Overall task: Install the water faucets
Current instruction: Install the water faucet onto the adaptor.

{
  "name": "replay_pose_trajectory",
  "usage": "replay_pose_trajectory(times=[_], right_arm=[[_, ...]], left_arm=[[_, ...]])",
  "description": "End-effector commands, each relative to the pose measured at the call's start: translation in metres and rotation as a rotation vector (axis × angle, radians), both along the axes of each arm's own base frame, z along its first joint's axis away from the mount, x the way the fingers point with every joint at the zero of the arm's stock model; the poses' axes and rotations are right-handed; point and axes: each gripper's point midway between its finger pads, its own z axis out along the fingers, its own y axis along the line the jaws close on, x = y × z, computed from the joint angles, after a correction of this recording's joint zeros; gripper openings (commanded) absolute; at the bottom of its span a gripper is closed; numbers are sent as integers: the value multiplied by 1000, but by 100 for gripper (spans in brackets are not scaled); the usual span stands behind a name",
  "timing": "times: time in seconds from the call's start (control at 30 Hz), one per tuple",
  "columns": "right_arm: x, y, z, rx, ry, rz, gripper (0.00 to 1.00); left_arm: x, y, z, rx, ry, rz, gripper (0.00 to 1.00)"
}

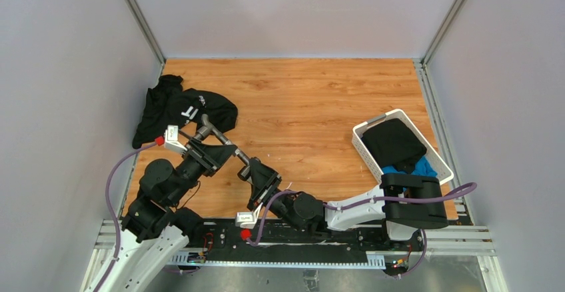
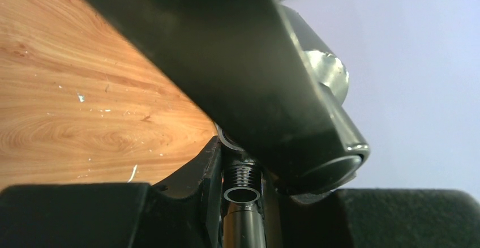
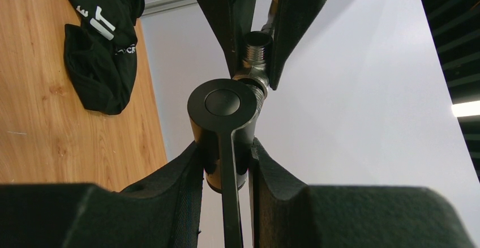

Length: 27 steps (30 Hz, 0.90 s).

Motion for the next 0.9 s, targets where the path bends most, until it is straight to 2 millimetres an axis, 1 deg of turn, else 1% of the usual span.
replay_pose_trajectory(times=[0.0, 0.17, 0.37, 0.67, 0.87], right_arm=[[2, -6, 37, 128, -16, -21, 0], [0, -3, 32, 121, -8, -9, 0], [-7, 7, 25, 110, -3, 13, 0], [-11, 14, 25, 114, -2, 23, 0], [-16, 10, 35, 173, 42, 68, 0]], left_arm=[[-6, -4, 11, 17, -31, -43, 0], [-5, -6, 14, -6, -37, -44, 0], [-4, -10, 14, -30, -33, -56, 0], [-4, -12, 13, -33, -31, -70, 0], [-7, -14, 12, -24, -31, -90, 0]])
